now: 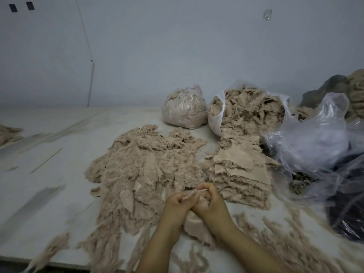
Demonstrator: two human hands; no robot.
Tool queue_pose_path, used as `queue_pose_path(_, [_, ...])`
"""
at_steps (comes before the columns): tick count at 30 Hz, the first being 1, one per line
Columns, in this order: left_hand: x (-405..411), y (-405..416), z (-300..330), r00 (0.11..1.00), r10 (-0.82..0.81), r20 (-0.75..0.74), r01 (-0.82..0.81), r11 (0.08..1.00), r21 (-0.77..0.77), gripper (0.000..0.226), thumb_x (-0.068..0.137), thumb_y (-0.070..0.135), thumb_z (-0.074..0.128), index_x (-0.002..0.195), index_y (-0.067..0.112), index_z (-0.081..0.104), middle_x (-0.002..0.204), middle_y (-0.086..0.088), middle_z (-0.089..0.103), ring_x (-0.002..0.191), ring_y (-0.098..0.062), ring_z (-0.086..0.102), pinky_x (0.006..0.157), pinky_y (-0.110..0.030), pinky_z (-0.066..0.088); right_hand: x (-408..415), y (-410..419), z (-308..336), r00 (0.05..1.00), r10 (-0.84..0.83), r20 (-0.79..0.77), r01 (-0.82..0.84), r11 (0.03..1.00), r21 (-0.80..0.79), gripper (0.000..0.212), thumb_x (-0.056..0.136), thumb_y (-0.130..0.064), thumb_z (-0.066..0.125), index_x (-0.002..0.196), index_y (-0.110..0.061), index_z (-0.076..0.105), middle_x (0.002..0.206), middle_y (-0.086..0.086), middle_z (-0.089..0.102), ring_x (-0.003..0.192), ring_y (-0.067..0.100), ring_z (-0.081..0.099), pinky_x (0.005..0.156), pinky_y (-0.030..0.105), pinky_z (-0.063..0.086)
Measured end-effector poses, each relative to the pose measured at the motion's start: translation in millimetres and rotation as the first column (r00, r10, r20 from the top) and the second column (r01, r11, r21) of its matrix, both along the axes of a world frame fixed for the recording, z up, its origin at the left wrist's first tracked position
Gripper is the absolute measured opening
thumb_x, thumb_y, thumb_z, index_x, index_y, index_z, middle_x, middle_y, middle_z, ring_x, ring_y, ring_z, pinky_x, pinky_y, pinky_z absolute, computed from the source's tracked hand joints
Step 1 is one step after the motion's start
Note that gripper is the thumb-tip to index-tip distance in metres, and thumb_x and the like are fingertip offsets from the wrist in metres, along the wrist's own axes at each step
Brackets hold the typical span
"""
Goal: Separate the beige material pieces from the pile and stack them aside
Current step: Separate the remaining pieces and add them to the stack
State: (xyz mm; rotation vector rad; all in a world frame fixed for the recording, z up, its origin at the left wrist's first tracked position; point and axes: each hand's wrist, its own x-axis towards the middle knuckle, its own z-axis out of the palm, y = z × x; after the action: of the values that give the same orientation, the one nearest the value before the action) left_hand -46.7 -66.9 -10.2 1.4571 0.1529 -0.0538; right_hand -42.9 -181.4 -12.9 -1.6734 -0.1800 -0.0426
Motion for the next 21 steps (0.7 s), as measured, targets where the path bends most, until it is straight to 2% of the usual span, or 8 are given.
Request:
queue_pose_path(4, [1.1,-0.6,-1.7,0.982,0.191,0.009,-0.191,0.981,-0.035,0.021,0.089,0.011,0.063,0.069,0.003,0.065,0.072,-0.011,0.066,0.069,-0.025,0.06,0.068,-0.036,0.049,1.6,-8.4,-1.4,0.998,0.005,-0.068,-0.003,0.999,0.038,0.04,0.076,-0.005,0.077,0.101,-0.021,0.049,0.072,0.001,0.058,0.062,0.008,0.057,0.058,0.019,0.045])
queue_pose_path(7, [-0.2,-2.1,-4.3,0.969,0.234,0.079,-0.238,0.97,0.045,0.021,0.091,0.009,0.059,0.07,0.002,0.062,0.067,-0.012,0.058,0.065,-0.022,0.053,0.064,-0.034,0.045,3.1,-15.6,-4.2,0.997,-0.044,-0.064,0.049,0.996,0.069,0.034,0.078,0.0,0.074,0.099,-0.015,0.052,0.063,-0.003,0.061,0.056,0.004,0.058,0.058,0.017,0.045])
queue_pose_path(10, [3.0,-2.3,-7.2,0.953,0.281,0.11,-0.29,0.953,0.082,0.027,0.094,0.01,0.054,0.067,0.009,0.057,0.063,-0.007,0.05,0.061,-0.019,0.044,0.059,-0.03,0.038,5.8,-21.5,-5.7,0.994,-0.094,-0.059,0.098,0.993,0.059,0.024,0.081,-0.009,0.074,0.094,-0.014,0.055,0.055,-0.003,0.055,0.052,0.009,0.051,0.058,0.024,0.042])
queue_pose_path(13, [10.1,-0.6,-10.7,0.942,0.318,0.11,-0.326,0.943,0.065,0.03,0.096,0.01,0.05,0.066,0.012,0.052,0.063,-0.008,0.042,0.064,-0.02,0.038,0.062,-0.032,0.032,11.2,-28.4,-9.6,0.977,-0.213,0.02,0.214,0.975,-0.054,0.015,0.087,-0.026,0.068,0.082,-0.019,0.055,0.055,0.0,0.045,0.046,0.007,0.038,0.048,0.021,0.032])
queue_pose_path(15, [14.1,-0.2,-10.7,0.94,0.325,0.109,-0.334,0.939,0.082,0.029,0.096,0.01,0.05,0.068,0.011,0.052,0.065,-0.009,0.042,0.065,-0.021,0.038,0.063,-0.034,0.032,12.1,-32.0,-11.8,0.966,-0.236,0.105,0.25,0.957,-0.145,0.015,0.091,-0.03,0.062,0.081,-0.022,0.053,0.054,-0.001,0.046,0.044,0.006,0.037,0.044,0.019,0.03])
queue_pose_path(17, [18.0,4.2,-7.2,0.932,0.346,0.112,-0.356,0.931,0.084,0.027,0.096,0.01,0.049,0.07,0.01,0.053,0.065,-0.009,0.048,0.064,-0.021,0.043,0.061,-0.033,0.035,12.9,-37.8,-15.1,0.956,-0.246,0.16,0.278,0.934,-0.226,0.012,0.093,-0.03,0.058,0.085,-0.023,0.053,0.062,-0.002,0.055,0.051,0.006,0.045,0.048,0.017,0.033])
queue_pose_path(20, [24.3,19.8,7.5,0.9,0.402,0.167,-0.419,0.905,0.077,0.029,0.097,0.011,0.049,0.069,0.014,0.055,0.06,0.0,0.054,0.059,-0.015,0.048,0.053,-0.026,0.038,13.2,-52.5,-16.9,0.958,-0.231,0.167,0.276,0.899,-0.339,0.013,0.095,-0.031,0.055,0.087,-0.021,0.056,0.079,-0.008,0.063,0.074,0.007,0.058,0.061,0.012,0.039])
queue_pose_path(21, [25.4,23.1,13.1,0.903,0.38,0.202,-0.404,0.91,0.097,0.03,0.097,0.012,0.05,0.068,0.015,0.054,0.056,0.004,0.052,0.055,-0.011,0.047,0.051,-0.023,0.038,12.6,-55.7,-16.2,0.966,-0.203,0.159,0.252,0.876,-0.411,0.019,0.096,-0.036,0.052,0.088,-0.02,0.058,0.081,-0.007,0.065,0.078,0.009,0.06,0.067,0.017,0.042])
